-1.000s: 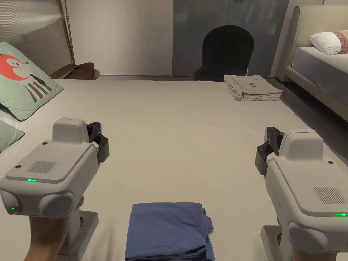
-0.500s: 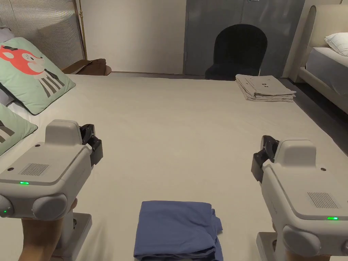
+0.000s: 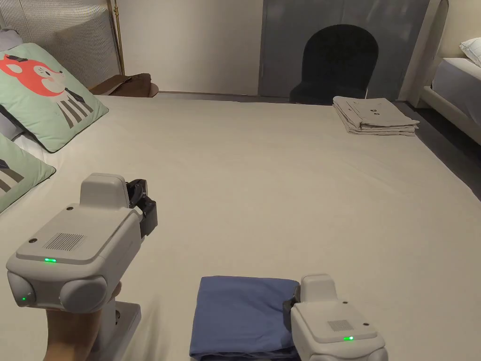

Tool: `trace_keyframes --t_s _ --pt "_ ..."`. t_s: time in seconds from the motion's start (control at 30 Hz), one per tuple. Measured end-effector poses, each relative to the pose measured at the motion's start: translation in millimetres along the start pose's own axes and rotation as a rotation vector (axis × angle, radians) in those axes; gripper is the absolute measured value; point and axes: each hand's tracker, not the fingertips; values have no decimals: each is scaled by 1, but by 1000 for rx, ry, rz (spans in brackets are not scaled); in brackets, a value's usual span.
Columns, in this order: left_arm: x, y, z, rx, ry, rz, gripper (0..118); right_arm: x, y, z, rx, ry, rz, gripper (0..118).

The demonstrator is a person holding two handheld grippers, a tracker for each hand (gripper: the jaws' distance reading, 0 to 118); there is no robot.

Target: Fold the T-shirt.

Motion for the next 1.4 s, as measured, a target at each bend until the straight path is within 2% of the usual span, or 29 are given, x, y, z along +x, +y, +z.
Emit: trace_keyframes --t_s 0.23,0.37,0.5,0.6,0.63,0.67,0.77,0.83,0.87,1.0,1.13,1.17,1.2,1.23,1.27,1.33,1.4 --pt "2 -24 -12 -81 -29 14 0 -10 -39 -36 -163 16 61 0" --pt "3 -44 -20 -179 -60 53 0 -9 -38 -35 -128 15 69 0" --pt "5 -75 -36 -342 -89 155 0 -5 -39 -33 -134 26 32 0" --pt "1 -98 -51 -505 -156 290 2 -3 -39 -33 -134 33 20 0" --pt "0 -105 -55 -566 -198 351 15 -2 -38 -33 -138 35 19 0" --pt "-2 -111 -60 -628 -247 412 37 -1 -37 -34 -142 38 17 0" --pt "-7 -127 -71 -758 -347 571 61 1 -35 -35 -159 45 -9 0" --pt "-5 -135 -77 -820 -375 617 106 3 -34 -36 -167 49 -22 0" --pt "-5 -137 -79 -824 -390 641 111 3 -34 -36 -167 52 -27 0" --pt "-1 -146 -95 -880 -409 634 110 4 -38 -35 -156 57 -41 0" --pt "-2 -160 -109 -984 -473 702 109 4 -37 -35 -155 54 -50 0" --pt "-2 -163 -112 -1007 -497 718 105 5 -37 -35 -156 55 -54 0" --pt "-2 -164 -112 -1020 -502 737 94 5 -38 -36 -156 57 -59 0" --pt "-2 -165 -111 -1008 -507 760 66 5 -38 -36 -155 58 -62 0" --pt "0 -167 -111 -1006 -509 774 48 6 -38 -36 -154 59 -64 0" --pt "4 -169 -109 -1002 -465 743 40 7 -38 -36 -152 63 -75 0" --pt "5 -169 -103 -971 -472 726 24 8 -38 -35 -148 67 -80 0"
